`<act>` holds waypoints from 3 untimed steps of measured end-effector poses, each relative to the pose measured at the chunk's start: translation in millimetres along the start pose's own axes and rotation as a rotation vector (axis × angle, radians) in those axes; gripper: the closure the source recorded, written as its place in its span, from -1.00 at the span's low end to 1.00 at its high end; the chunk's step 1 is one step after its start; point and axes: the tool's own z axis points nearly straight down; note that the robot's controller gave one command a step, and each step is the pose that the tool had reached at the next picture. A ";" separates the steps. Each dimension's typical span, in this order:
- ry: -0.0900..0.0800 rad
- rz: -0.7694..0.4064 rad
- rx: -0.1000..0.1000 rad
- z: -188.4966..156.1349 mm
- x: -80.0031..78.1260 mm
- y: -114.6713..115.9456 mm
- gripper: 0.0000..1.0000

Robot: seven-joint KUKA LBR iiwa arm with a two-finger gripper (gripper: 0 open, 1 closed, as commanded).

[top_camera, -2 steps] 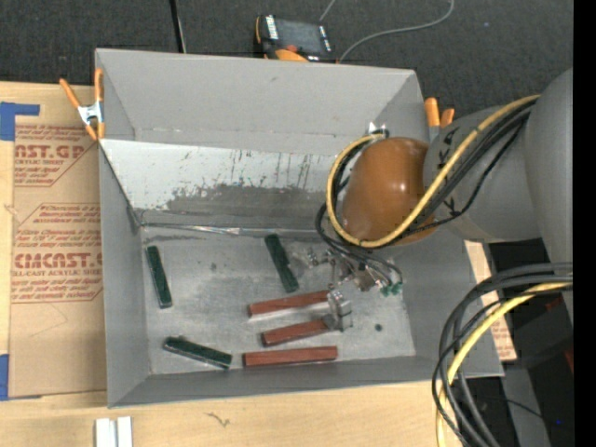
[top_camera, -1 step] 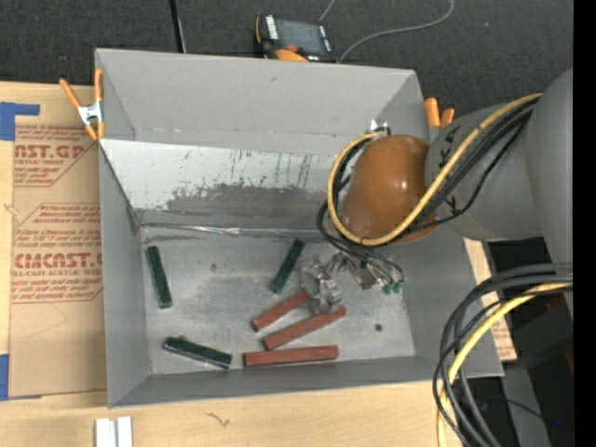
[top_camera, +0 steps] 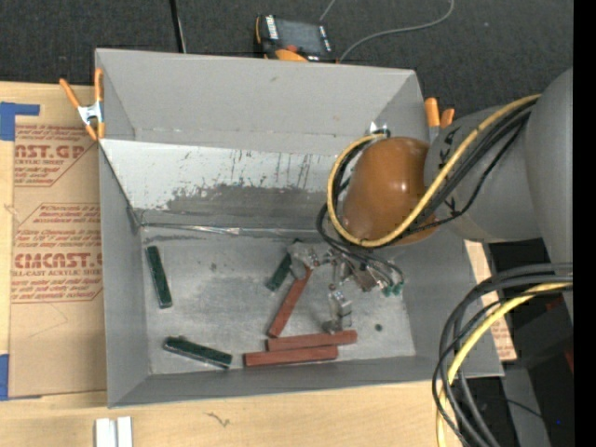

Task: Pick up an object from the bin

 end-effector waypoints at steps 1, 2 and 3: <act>-0.007 0.000 0.002 -1.8 -2.0 -0.6 1.00; 0.000 0.000 0.000 0.1 0.1 0.0 -1.00; -0.002 -0.252 0.001 -0.2 -28.0 22.8 -1.00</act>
Offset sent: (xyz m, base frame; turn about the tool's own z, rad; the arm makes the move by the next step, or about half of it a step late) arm 0.0000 0.0000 0.0000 0.0000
